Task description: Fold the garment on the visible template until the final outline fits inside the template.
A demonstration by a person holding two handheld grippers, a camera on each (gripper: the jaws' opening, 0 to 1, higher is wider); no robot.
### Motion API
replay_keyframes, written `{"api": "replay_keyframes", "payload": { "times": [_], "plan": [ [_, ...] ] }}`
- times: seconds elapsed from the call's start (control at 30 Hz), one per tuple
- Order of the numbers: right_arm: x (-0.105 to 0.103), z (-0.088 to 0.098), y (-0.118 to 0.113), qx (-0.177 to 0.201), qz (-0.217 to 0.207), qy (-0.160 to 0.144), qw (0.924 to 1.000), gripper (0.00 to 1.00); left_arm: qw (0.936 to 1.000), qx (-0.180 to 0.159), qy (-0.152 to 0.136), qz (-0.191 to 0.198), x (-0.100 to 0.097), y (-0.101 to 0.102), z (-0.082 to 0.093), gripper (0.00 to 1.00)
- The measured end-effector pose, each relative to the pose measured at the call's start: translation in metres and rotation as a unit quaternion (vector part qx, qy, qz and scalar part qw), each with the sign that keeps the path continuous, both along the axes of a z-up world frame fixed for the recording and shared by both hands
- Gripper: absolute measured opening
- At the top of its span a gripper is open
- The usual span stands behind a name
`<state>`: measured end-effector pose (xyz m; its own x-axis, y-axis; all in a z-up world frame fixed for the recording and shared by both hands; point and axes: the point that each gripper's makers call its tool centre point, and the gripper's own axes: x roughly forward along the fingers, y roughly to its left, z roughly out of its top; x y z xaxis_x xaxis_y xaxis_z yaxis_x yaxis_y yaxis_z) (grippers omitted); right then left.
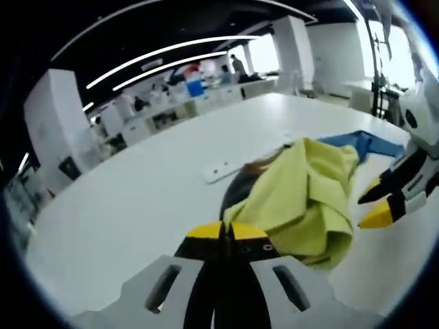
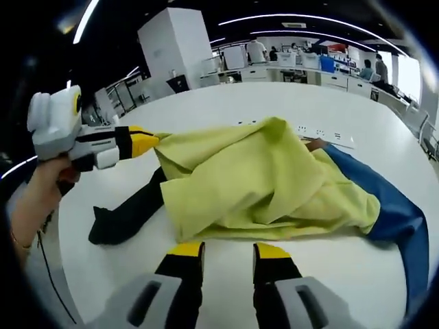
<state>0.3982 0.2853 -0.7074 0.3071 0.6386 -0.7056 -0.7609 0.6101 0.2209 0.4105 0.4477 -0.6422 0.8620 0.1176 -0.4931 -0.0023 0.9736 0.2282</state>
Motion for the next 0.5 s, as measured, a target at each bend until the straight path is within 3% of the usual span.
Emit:
{"api": "replay_keyframes", "payload": {
  "times": [0.5],
  "plan": [
    [0.012, -0.017, 0.012, 0.025, -0.072, 0.038, 0.9964, 0.15, 1.0, -0.001, 0.005, -0.005, -0.004, 0.004, -0.005, 0.0]
  ]
}}
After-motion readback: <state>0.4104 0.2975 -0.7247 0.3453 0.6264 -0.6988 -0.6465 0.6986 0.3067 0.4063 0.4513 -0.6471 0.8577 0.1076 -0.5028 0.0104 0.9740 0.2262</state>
